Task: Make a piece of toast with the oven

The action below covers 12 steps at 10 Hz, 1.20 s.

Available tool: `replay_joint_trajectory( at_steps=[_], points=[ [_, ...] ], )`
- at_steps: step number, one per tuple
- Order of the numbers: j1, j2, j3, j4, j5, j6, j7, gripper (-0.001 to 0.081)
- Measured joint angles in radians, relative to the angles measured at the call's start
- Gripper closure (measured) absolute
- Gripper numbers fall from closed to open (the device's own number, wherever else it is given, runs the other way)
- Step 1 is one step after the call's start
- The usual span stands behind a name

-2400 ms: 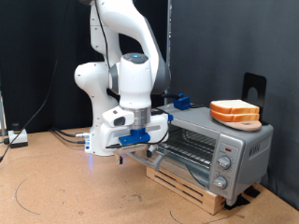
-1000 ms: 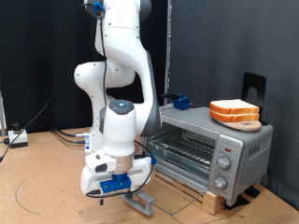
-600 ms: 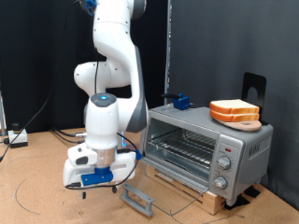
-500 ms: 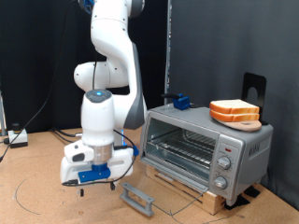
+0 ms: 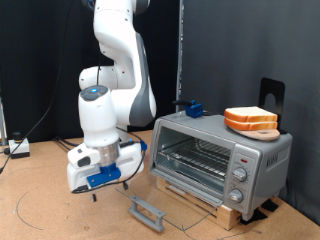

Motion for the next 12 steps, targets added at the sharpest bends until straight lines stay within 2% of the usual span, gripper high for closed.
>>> replay_joint_trajectory(
  at_steps=[1,2,5,8,9,10,11,12],
  points=[
    [-0.005,-0.038,0.0,0.001,0.07,-0.067,-0.081,-0.0001],
    [-0.007,-0.076,-0.004,0.004,0.098,-0.145,-0.127,-0.0001],
    [-0.012,-0.183,-0.018,0.009,0.114,-0.325,-0.165,-0.0001],
    [-0.014,-0.29,-0.019,0.001,0.07,-0.393,-0.148,-0.0001],
    [-0.015,-0.334,-0.018,-0.021,0.041,-0.397,-0.129,-0.0001],
    [-0.014,-0.331,-0.018,-0.021,0.049,-0.397,-0.13,-0.0001],
    [-0.009,-0.332,-0.018,-0.02,0.094,-0.414,-0.172,-0.0001],
    [0.003,-0.344,-0.018,-0.014,0.148,-0.475,-0.238,-0.0001]
  ],
)
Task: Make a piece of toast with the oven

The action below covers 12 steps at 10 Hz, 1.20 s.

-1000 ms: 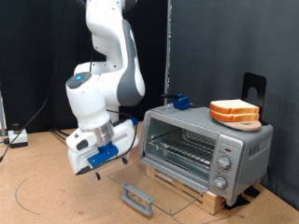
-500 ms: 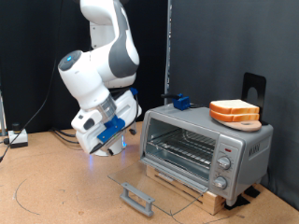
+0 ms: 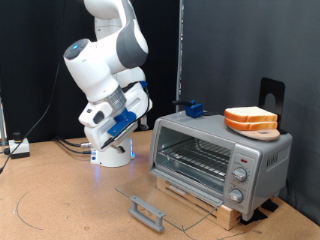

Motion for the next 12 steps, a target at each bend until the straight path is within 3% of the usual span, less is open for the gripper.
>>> replay_joint_trajectory(
  at_steps=[3,5,6,8,12],
  points=[
    [0.033,-0.065,-0.001,0.008,0.072,-0.204,-0.216,-0.0001],
    [0.057,-0.105,0.008,0.021,0.027,-0.353,-0.348,-0.0001],
    [0.068,-0.127,0.02,0.021,-0.012,-0.367,-0.381,-0.0001],
    [0.068,-0.128,0.02,0.018,0.041,-0.375,-0.382,-0.0001],
    [0.119,-0.225,0.041,0.024,0.068,-0.476,-0.565,-0.0001]
  ],
)
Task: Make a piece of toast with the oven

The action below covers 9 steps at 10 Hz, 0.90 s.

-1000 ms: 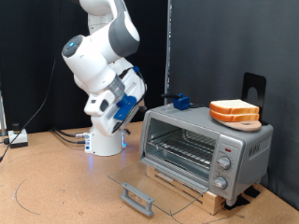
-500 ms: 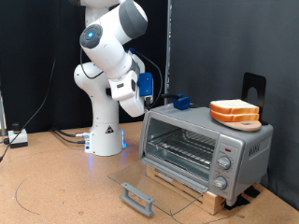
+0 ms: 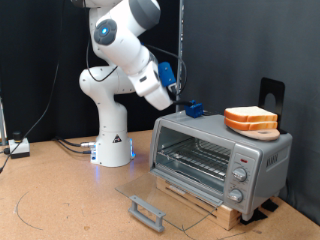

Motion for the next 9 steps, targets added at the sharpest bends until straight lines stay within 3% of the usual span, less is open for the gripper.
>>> replay_joint_trajectory(
  at_steps=[5,7,9],
  points=[
    [0.006,-0.186,0.122,0.003,-0.033,0.042,-0.011,-0.0001],
    [0.004,-0.205,0.132,0.003,-0.034,0.039,0.01,-0.0001],
    [0.015,-0.228,0.158,-0.025,-0.039,0.071,-0.091,-0.0001]
  ],
)
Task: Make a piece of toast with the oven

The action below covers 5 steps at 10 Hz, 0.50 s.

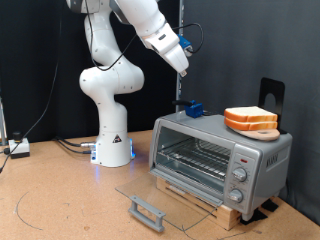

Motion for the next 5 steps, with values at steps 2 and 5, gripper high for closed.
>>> replay_joint_trajectory(
  at_steps=[2,5],
  points=[
    [0.015,-0.057,0.071,-0.058,-0.023,0.042,-0.042,-0.0001],
    [0.019,-0.11,0.212,-0.151,-0.02,0.152,0.012,-0.0001]
  ],
)
